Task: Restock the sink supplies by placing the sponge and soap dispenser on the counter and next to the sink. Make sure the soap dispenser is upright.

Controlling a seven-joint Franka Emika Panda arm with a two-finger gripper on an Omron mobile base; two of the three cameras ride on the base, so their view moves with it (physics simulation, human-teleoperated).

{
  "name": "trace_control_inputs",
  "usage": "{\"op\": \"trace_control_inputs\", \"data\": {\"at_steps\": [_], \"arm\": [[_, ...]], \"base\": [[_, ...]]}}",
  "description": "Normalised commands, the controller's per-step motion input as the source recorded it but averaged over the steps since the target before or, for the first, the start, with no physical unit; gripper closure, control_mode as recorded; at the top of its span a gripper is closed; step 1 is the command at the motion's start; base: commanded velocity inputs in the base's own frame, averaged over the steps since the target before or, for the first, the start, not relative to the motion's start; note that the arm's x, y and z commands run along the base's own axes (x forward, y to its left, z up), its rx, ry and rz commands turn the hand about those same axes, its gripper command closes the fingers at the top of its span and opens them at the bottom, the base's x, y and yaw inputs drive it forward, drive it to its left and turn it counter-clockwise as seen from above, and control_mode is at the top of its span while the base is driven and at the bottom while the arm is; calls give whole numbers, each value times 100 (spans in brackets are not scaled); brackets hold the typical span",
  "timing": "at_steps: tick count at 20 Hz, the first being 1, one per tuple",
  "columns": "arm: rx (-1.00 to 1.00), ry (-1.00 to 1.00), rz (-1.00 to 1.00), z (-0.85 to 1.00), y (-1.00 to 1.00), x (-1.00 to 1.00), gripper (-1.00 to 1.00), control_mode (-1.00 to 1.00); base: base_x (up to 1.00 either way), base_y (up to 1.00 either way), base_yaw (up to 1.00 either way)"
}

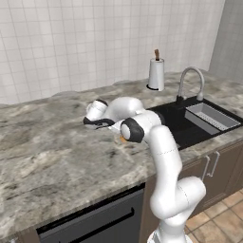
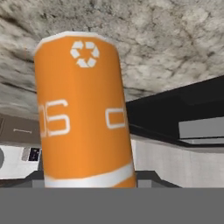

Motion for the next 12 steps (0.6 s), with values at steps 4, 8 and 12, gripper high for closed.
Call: {"op": "trace_control_inputs", "data": {"at_steps": [4,8,12], "arm": [[-14,-8,-1,0,0,0,100,-100],[-18,-4,-2,-1,0,0,100,-100],[-17,0,-3,-41,0,0,-100,-100]], "base": [[0,0,0],[0,0,0],[0,0,0]]}}
